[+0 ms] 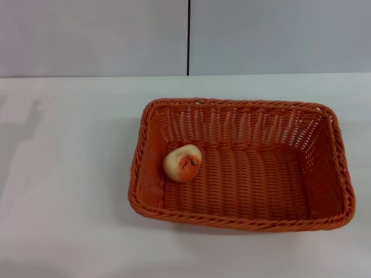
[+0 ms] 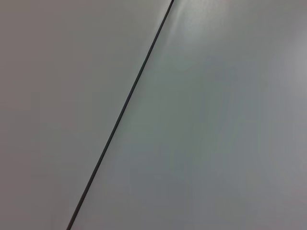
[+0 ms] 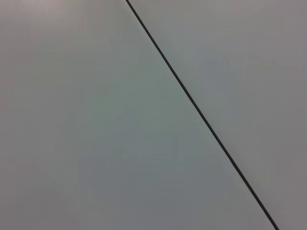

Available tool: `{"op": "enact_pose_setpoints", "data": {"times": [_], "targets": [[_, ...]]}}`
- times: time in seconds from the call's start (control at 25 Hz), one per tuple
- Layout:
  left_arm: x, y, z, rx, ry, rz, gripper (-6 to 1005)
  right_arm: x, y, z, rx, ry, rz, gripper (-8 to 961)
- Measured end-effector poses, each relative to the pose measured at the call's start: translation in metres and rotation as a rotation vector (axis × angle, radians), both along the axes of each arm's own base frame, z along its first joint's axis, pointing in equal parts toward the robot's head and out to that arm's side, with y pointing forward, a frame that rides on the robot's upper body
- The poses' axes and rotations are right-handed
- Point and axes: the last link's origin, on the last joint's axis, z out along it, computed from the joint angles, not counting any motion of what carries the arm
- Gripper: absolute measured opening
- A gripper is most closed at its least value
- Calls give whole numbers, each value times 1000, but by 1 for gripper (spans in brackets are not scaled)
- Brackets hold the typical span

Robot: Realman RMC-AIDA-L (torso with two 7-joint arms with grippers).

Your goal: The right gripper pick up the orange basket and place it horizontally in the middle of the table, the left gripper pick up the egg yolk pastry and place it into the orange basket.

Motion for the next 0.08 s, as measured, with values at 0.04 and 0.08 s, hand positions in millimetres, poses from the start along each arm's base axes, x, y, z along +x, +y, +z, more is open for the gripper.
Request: {"op": "enact_pose_setpoints", "data": {"times": [0.04,0.08], "targets": [[0,0,0,1,0,-1,832,0,0,-1,-1,4,0,472],[0,0,0,1,0,-1,832,0,0,-1,-1,4,0,472]]}}
